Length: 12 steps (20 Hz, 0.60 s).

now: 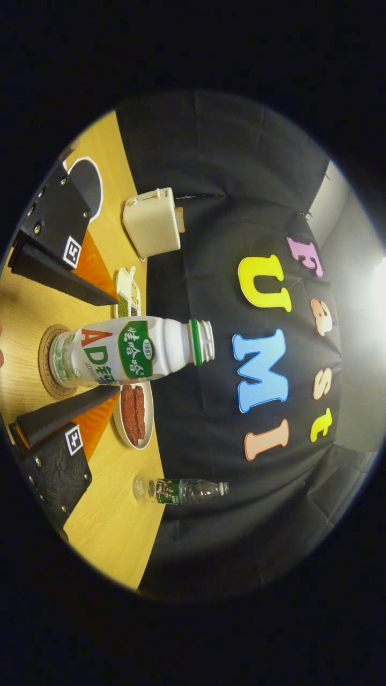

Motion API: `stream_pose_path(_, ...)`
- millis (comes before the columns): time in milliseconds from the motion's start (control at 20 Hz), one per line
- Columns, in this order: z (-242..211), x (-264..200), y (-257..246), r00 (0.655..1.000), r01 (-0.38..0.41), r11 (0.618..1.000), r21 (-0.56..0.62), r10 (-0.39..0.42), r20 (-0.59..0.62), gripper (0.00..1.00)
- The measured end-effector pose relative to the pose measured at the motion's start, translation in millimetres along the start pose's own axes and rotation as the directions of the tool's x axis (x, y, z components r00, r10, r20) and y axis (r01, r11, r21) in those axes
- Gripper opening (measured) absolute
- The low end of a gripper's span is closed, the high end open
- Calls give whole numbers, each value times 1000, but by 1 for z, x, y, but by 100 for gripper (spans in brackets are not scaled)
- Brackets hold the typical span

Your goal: Take the bottle from table, then pour the juice into the cup, finally place the bottle on the coaster

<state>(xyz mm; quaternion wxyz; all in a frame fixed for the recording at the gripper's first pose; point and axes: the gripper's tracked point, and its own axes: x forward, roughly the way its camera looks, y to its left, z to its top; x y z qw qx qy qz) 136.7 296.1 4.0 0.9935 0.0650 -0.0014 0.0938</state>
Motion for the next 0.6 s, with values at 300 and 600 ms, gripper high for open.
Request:
stream_pose_path(300,36,-20,-6,994,6,999,45,-11,110,91)
stream_pose_path(600,65,-48,-10,979,37,999,-5,-35,200,91)
